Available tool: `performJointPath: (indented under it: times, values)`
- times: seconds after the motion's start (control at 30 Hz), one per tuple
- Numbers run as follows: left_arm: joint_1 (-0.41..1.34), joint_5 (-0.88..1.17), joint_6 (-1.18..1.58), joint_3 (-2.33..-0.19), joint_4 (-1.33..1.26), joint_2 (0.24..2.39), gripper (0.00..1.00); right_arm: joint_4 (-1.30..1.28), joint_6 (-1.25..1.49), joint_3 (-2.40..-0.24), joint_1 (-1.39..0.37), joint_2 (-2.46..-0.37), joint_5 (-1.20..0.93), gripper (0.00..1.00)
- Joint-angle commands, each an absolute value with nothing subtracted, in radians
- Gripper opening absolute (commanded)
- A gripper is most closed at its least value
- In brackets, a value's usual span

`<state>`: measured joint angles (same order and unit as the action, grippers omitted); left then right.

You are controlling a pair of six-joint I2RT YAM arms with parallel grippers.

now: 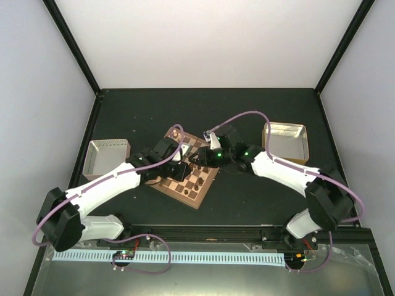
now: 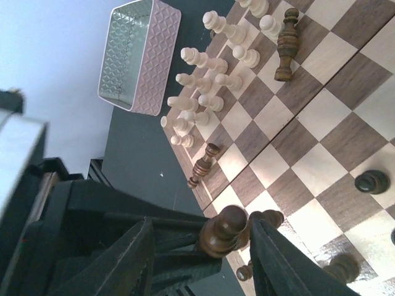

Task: Set up the chess pieces on the board
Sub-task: Pick up the chess piece from the chessboard.

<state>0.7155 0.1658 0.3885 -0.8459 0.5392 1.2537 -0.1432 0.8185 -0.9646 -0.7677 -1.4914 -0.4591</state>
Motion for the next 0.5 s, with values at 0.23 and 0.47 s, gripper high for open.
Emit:
performJointPath:
  times: [0.23,0.47]
  values:
    - [0.678,0.159,0.388,-0.763,0.447,1.156,0.02,-0.123,0.815,-1.059,-0.757,-1.596,-0.567,0.22]
    - [0.671,0.158,0.393,-0.761,0.448,1.141,0.01,-0.133,0.802,-1.074,-0.757,-1.627,-0.612,0.22]
